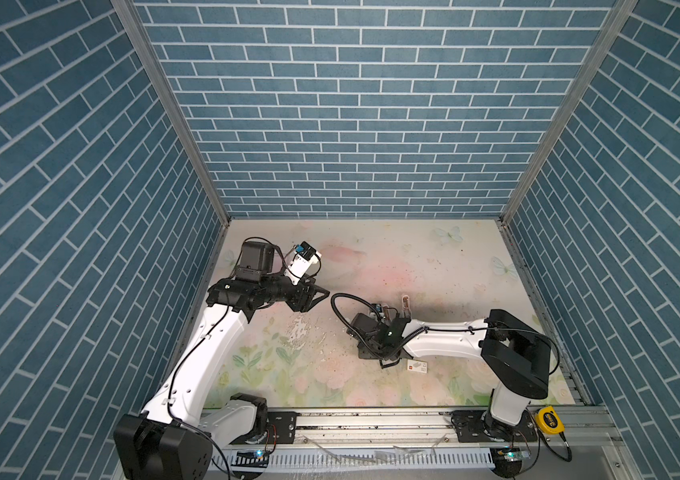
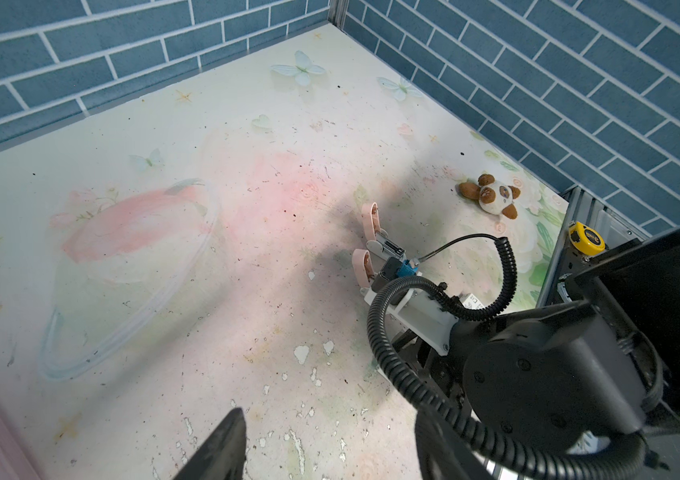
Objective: Load the staples into the stapler
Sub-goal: 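Lower the right gripper fingers into the white box and grip a staple strip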
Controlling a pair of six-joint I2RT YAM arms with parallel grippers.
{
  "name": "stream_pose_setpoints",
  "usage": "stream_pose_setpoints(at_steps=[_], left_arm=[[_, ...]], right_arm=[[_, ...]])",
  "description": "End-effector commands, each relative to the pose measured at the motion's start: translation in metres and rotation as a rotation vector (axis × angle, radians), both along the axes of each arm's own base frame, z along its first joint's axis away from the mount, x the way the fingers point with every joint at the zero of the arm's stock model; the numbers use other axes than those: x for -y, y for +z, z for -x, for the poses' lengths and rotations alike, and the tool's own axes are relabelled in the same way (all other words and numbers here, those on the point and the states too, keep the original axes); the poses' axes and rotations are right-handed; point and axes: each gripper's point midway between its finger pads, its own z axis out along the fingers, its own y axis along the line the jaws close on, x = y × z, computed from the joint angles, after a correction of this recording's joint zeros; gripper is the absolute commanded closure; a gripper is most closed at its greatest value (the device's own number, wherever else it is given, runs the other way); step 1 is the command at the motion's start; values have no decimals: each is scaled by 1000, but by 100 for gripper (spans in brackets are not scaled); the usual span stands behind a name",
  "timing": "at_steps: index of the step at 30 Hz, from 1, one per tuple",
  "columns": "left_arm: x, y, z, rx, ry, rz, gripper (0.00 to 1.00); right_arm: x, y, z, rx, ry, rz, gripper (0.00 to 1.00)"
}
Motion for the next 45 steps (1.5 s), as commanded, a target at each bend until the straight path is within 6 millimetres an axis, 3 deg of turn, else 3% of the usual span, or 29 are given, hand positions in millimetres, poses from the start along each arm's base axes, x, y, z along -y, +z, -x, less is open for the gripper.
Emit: stream_pose_setpoints(at_steps=[1, 15, 45], left_arm=[[-2, 1, 4, -3, 5, 11, 34], [-3, -1, 3, -5, 10, 11, 34], [-6, -3, 1, -10, 19, 10, 34]], right_arm=[[17, -11, 2, -6, -10, 96, 75], [11, -12, 1, -7, -6, 83, 71], [28, -21, 0, -4, -3, 203, 72]])
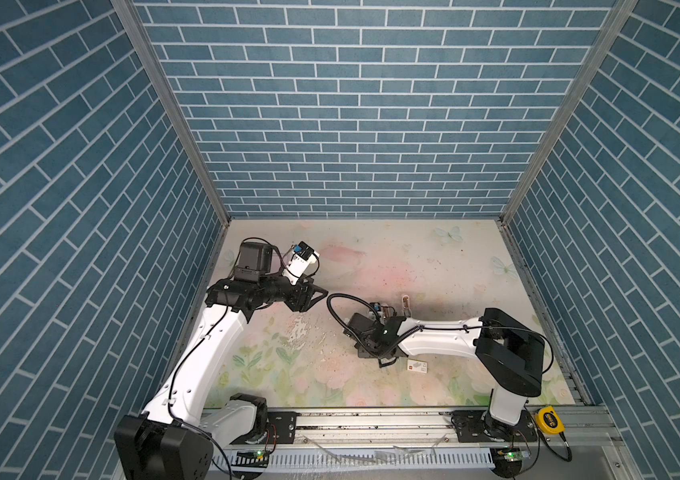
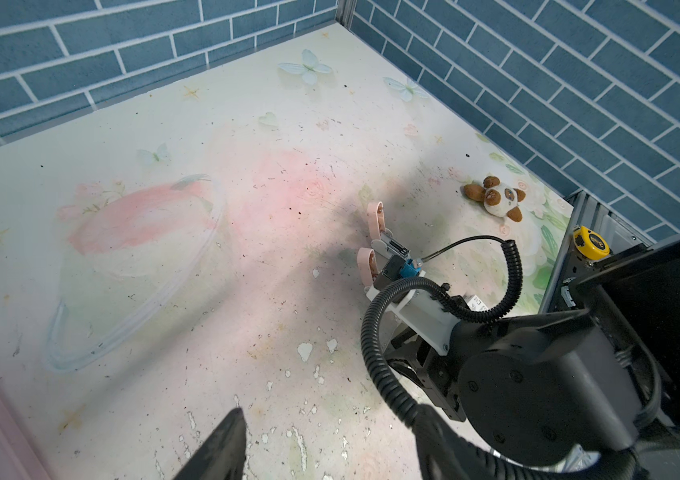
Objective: Load the staples into the stapler
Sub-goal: 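Lower the right gripper fingers into the white box and grip a staple strip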
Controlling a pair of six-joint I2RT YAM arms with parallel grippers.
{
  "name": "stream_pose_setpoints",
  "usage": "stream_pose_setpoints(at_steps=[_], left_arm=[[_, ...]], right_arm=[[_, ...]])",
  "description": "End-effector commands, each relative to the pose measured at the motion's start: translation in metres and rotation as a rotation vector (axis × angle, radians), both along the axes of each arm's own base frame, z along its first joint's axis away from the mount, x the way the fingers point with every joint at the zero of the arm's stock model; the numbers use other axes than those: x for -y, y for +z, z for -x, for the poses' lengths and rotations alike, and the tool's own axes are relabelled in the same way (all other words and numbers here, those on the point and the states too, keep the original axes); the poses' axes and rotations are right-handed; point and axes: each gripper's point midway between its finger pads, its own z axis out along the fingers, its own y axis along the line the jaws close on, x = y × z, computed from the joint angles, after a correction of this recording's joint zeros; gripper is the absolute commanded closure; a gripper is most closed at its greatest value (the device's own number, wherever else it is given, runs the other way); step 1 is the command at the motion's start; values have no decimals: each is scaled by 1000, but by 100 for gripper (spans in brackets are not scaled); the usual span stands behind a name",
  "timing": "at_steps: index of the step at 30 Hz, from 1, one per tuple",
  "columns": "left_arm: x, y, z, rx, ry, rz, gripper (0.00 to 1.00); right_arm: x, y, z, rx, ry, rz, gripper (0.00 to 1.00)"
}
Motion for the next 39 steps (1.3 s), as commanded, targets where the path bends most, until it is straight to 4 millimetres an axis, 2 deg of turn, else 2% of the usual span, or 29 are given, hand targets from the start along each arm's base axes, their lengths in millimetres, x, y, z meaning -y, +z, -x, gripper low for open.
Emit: stream_pose_setpoints(at_steps=[1, 14, 26, 39], left_arm=[[-1, -2, 3, -4, 2, 9, 34], [-2, -3, 2, -8, 6, 8, 34], [-4, -4, 1, -11, 14, 7, 34], [-4, -7, -1, -22, 18, 8, 34]], right_arm=[[24, -20, 7, -29, 2, 135, 72], [30, -29, 9, -39, 5, 166, 75], [35, -32, 8, -32, 14, 201, 71], [41, -43, 11, -44, 14, 220, 82]])
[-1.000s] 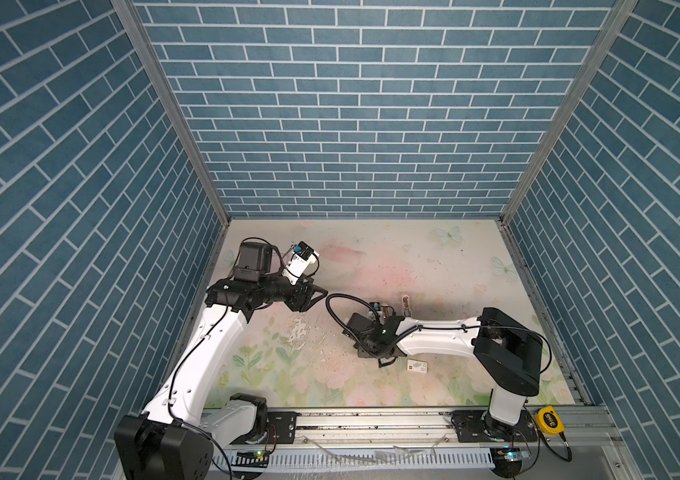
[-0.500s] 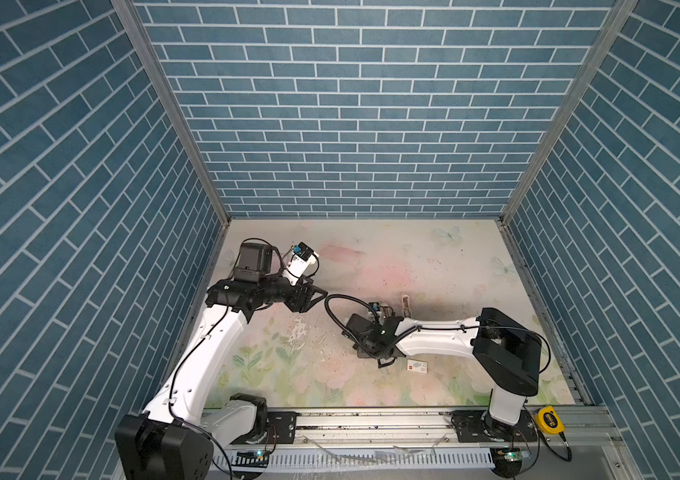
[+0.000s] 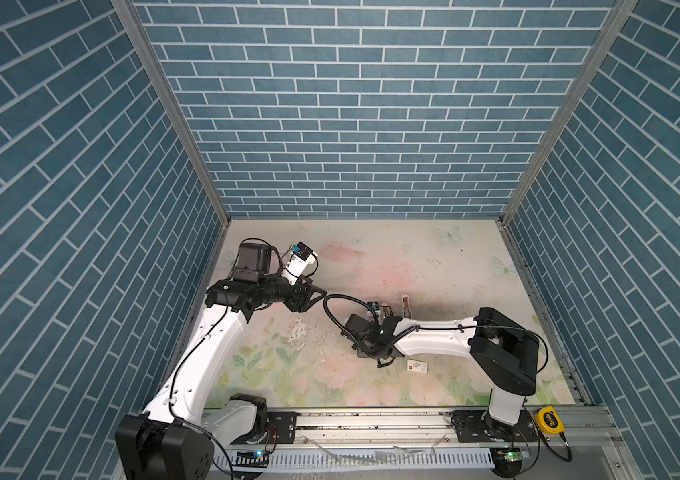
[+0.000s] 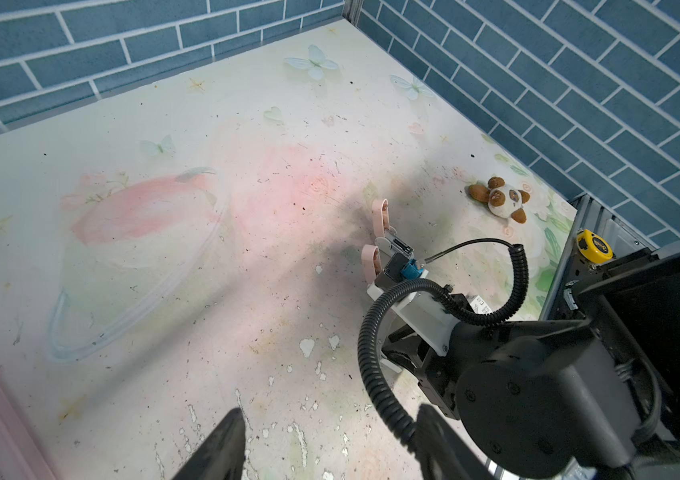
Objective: Load the staples into the stapler
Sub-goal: 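Lower the right gripper fingers into the white box and grip a staple strip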
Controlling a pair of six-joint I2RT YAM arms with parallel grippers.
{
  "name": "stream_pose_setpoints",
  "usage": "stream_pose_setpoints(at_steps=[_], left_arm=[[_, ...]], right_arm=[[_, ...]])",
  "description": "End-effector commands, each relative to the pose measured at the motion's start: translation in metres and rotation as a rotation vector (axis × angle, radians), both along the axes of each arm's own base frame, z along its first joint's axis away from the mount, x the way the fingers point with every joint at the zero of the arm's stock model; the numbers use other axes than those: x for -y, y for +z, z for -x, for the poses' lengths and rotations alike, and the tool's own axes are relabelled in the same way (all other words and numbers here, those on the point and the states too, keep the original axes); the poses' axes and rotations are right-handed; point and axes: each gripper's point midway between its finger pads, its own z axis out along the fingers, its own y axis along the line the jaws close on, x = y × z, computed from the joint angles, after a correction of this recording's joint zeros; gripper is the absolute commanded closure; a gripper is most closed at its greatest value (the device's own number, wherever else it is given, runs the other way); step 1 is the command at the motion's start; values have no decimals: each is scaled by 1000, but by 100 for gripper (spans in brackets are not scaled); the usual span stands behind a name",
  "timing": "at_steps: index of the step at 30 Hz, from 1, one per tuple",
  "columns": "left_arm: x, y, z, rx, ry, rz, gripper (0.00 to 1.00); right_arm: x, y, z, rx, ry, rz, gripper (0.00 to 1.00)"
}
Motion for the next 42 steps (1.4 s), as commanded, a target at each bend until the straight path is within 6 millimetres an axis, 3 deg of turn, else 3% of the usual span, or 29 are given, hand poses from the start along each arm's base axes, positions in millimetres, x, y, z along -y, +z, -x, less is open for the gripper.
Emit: stream_pose_setpoints(at_steps=[1, 11, 22, 31, 42], left_arm=[[-1, -3, 0, -7, 3, 8, 34], [-1, -5, -2, -11, 3, 7, 34], [-3, -6, -3, -12, 7, 6, 34], [-4, -7, -5, -11, 12, 4, 34], [-7, -11, -7, -33, 33, 8, 34]], right_arm=[[40, -42, 17, -89, -8, 174, 82], [44, -47, 18, -96, -6, 214, 81], [40, -46, 16, -92, 4, 193, 97], [28, -15, 2, -16, 24, 127, 100], [33, 12, -5, 61, 17, 77, 100]])
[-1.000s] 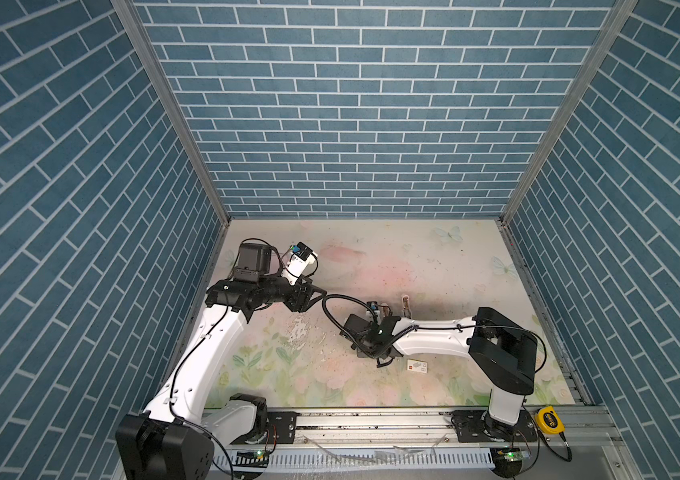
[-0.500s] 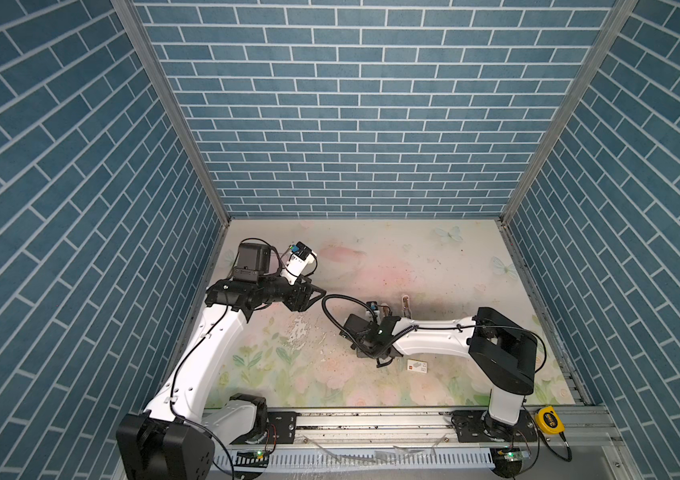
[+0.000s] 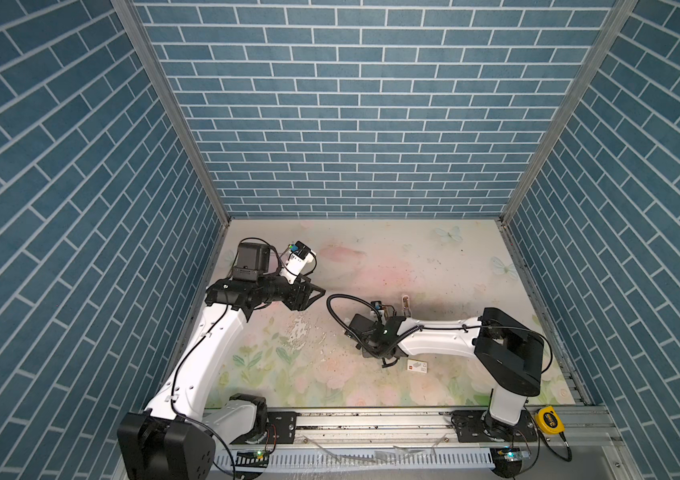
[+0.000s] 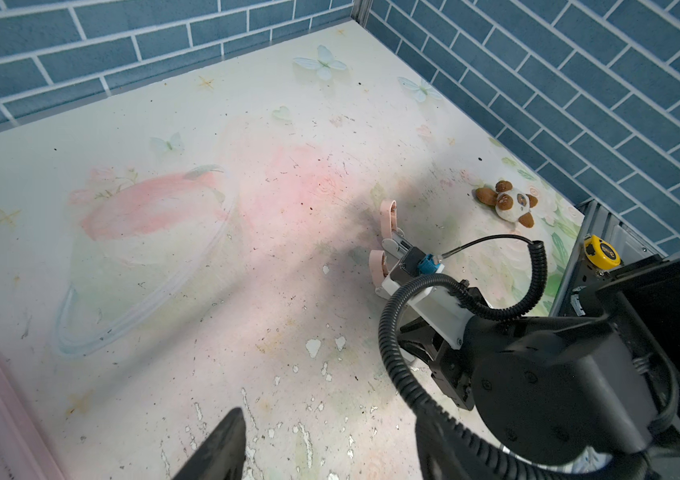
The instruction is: Load the staples into the stapler
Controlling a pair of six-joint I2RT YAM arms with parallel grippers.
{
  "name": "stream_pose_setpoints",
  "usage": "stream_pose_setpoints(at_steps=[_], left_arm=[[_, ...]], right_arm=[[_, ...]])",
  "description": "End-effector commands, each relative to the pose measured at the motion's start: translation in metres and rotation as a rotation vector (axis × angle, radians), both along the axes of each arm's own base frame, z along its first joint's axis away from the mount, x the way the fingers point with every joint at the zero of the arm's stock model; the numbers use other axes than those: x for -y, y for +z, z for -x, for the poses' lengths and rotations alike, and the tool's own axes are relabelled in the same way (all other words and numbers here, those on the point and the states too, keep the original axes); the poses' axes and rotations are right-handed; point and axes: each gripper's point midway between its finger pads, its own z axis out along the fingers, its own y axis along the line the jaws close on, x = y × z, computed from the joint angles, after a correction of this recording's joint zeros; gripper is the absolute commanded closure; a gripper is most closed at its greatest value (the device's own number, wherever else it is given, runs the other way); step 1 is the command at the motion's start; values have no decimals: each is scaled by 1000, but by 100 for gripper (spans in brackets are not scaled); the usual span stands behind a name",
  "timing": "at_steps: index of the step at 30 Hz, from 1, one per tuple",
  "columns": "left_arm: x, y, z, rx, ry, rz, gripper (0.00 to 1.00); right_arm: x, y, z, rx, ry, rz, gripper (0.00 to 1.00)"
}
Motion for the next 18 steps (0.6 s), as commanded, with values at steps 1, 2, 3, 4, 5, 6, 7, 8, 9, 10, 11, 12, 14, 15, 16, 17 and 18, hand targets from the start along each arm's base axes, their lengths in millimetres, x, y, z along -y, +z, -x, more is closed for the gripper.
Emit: stream_pose_setpoints(at_steps=[1, 2, 3, 4, 5, 6, 7, 8, 9, 10, 11, 12, 14, 15, 16, 17, 18], left_arm=[[-2, -8, -1, -24, 10, 7, 34], [-2, -10, -2, -31, 14, 9, 34], [-2, -12, -3, -42, 18, 11, 34], [-1, -15, -4, -55, 22, 15, 34], [-1, -18, -5, -69, 29, 17, 33], [-2, -22, -8, -87, 45, 15, 34], [-4, -25, -10, -102, 63, 12, 34], [-5, -30, -11, -124, 80, 13, 34], [-4, -34, -11, -146, 86, 20, 34], [-3, -38, -11, -165, 85, 28, 34], [-2, -42, -11, -188, 89, 38, 34], [-1, -46, -11, -211, 92, 47, 35], [1, -48, -12, -224, 95, 67, 35], [2, -48, -13, -224, 94, 78, 35], [3, -47, -13, -222, 89, 84, 35], [5, -46, -12, -223, 82, 90, 35], [5, -45, -12, -219, 79, 90, 35]], right_arm=[[13, 11, -3, 36, -3, 16, 100], [13, 13, -4, 38, -7, 6, 100], [13, 16, -4, 41, -5, -6, 100], [12, 17, -4, 42, -4, -16, 100], [10, 19, -5, 40, -2, -29, 100], [8, 20, -5, 37, 1, -38, 100], [8, 21, -6, 37, 0, -44, 100], [6, 22, -7, 37, 2, -51, 100], [5, 23, -7, 35, 0, -60, 100], [4, 25, -7, 35, 2, -69, 100], [3, 25, -7, 34, 0, -78, 100], [2, 26, -7, 35, 2, -82, 100], [3, 30, -7, 40, 0, -91, 100], [4, 32, -8, 44, -4, -95, 100], [4, 33, -8, 46, -3, -98, 100], [6, 34, -9, 49, -3, -102, 100], [7, 35, -10, 54, -3, -104, 100]])
